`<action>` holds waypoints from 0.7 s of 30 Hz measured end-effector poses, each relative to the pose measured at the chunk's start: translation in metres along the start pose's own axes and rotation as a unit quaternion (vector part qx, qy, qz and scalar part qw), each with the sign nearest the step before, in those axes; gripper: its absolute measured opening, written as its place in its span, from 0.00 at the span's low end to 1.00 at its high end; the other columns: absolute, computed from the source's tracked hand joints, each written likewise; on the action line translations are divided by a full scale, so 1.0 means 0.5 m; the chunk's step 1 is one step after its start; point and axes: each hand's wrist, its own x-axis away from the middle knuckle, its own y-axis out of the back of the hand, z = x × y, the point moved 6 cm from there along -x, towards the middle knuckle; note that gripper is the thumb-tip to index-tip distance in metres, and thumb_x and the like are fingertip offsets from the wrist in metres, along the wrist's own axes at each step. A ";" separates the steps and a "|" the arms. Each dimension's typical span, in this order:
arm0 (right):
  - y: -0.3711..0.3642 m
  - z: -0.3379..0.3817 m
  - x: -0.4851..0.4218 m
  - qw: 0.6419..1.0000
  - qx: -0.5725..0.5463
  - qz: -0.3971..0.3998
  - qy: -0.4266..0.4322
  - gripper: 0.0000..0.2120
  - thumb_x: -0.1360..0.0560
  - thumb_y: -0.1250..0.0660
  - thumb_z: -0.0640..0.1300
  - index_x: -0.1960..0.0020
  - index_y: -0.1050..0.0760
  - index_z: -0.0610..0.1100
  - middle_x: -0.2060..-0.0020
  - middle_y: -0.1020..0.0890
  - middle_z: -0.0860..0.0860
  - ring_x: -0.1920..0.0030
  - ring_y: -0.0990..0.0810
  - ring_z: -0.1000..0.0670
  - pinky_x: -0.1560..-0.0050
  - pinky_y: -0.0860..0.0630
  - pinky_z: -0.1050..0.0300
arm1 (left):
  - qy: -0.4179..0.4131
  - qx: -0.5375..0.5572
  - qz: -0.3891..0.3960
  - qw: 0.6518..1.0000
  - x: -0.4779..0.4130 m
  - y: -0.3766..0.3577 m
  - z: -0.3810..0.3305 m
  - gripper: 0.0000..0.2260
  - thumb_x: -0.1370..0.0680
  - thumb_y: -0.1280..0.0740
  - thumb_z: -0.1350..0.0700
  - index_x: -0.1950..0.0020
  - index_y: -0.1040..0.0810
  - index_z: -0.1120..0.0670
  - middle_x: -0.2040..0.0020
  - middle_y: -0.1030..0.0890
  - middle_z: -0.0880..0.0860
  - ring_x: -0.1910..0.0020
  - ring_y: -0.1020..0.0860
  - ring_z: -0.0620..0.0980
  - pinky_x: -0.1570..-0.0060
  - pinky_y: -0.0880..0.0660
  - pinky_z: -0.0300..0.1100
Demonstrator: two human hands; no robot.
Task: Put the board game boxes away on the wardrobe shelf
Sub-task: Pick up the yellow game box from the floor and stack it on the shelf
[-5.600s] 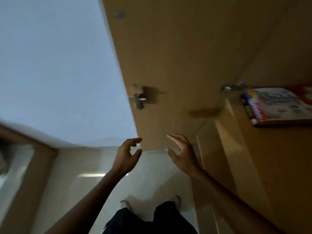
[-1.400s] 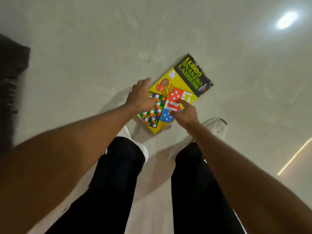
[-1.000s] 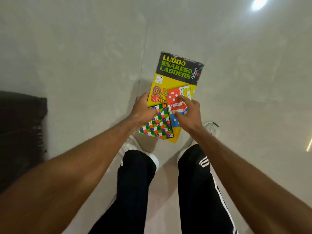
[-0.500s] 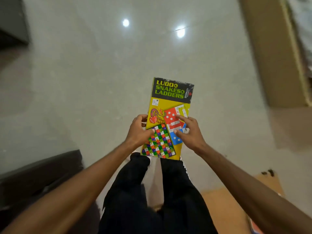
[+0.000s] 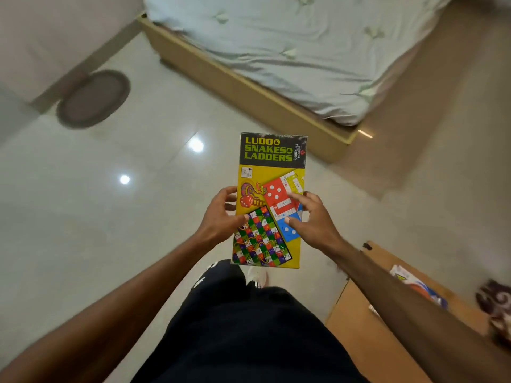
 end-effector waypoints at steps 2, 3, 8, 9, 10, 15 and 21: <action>0.079 -0.015 -0.028 0.999 -0.006 -0.047 0.002 0.28 0.26 0.29 0.38 0.29 0.31 0.50 0.38 0.32 0.50 0.38 0.28 0.52 0.60 0.22 0.70 | -0.029 -0.016 0.033 0.999 -0.068 -0.052 -0.072 0.27 0.27 0.26 0.60 0.32 0.32 0.51 0.39 0.25 0.51 0.41 0.24 0.51 0.61 0.24 0.39; 0.112 -0.024 -0.039 0.998 -0.009 -0.066 -0.002 0.28 0.26 0.29 0.37 0.29 0.31 0.50 0.39 0.32 0.51 0.39 0.27 0.52 0.60 0.23 0.70 | -0.043 -0.026 0.046 0.998 -0.097 -0.078 -0.103 0.28 0.27 0.26 0.60 0.31 0.33 0.50 0.39 0.25 0.51 0.42 0.23 0.51 0.62 0.24 0.39; 0.297 -0.081 -0.140 0.990 0.016 -0.136 -0.019 0.31 0.28 0.27 0.40 0.30 0.33 0.56 0.38 0.32 0.51 0.34 0.29 0.46 0.44 0.19 0.46 | -0.120 -0.093 0.108 0.982 -0.261 -0.228 -0.279 0.39 0.30 0.24 0.59 0.25 0.40 0.45 0.40 0.26 0.51 0.44 0.23 0.50 0.62 0.23 0.41; 0.341 -0.086 -0.169 0.988 0.021 -0.150 -0.018 0.32 0.29 0.27 0.40 0.29 0.33 0.56 0.37 0.32 0.51 0.34 0.30 0.45 0.43 0.20 0.44 | -0.137 -0.106 0.116 0.978 -0.303 -0.258 -0.317 0.40 0.30 0.24 0.59 0.25 0.40 0.44 0.40 0.27 0.52 0.45 0.24 0.50 0.61 0.22 0.42; 0.379 -0.090 -0.194 0.986 0.027 -0.161 -0.016 0.33 0.29 0.27 0.40 0.29 0.34 0.56 0.38 0.32 0.51 0.34 0.30 0.45 0.42 0.20 0.44 | -0.151 -0.121 0.126 0.973 -0.336 -0.286 -0.349 0.39 0.30 0.24 0.60 0.25 0.39 0.44 0.38 0.28 0.53 0.45 0.24 0.50 0.61 0.23 0.41; 0.588 -0.095 -0.301 0.970 0.061 -0.232 -0.030 0.34 0.30 0.26 0.37 0.28 0.34 0.51 0.37 0.32 0.49 0.35 0.32 0.48 0.40 0.22 0.48 | -0.182 -0.157 0.194 0.951 -0.514 -0.446 -0.507 0.38 0.30 0.25 0.62 0.26 0.37 0.44 0.36 0.28 0.53 0.46 0.23 0.49 0.65 0.25 0.34; 0.838 -0.165 -0.390 0.948 0.045 -0.310 -0.055 0.35 0.31 0.26 0.36 0.28 0.33 0.50 0.35 0.30 0.47 0.35 0.30 0.47 0.40 0.21 0.48 | -0.214 -0.203 0.248 0.923 -0.671 -0.671 -0.688 0.37 0.33 0.25 0.64 0.28 0.34 0.43 0.38 0.30 0.52 0.47 0.21 0.52 0.63 0.20 0.41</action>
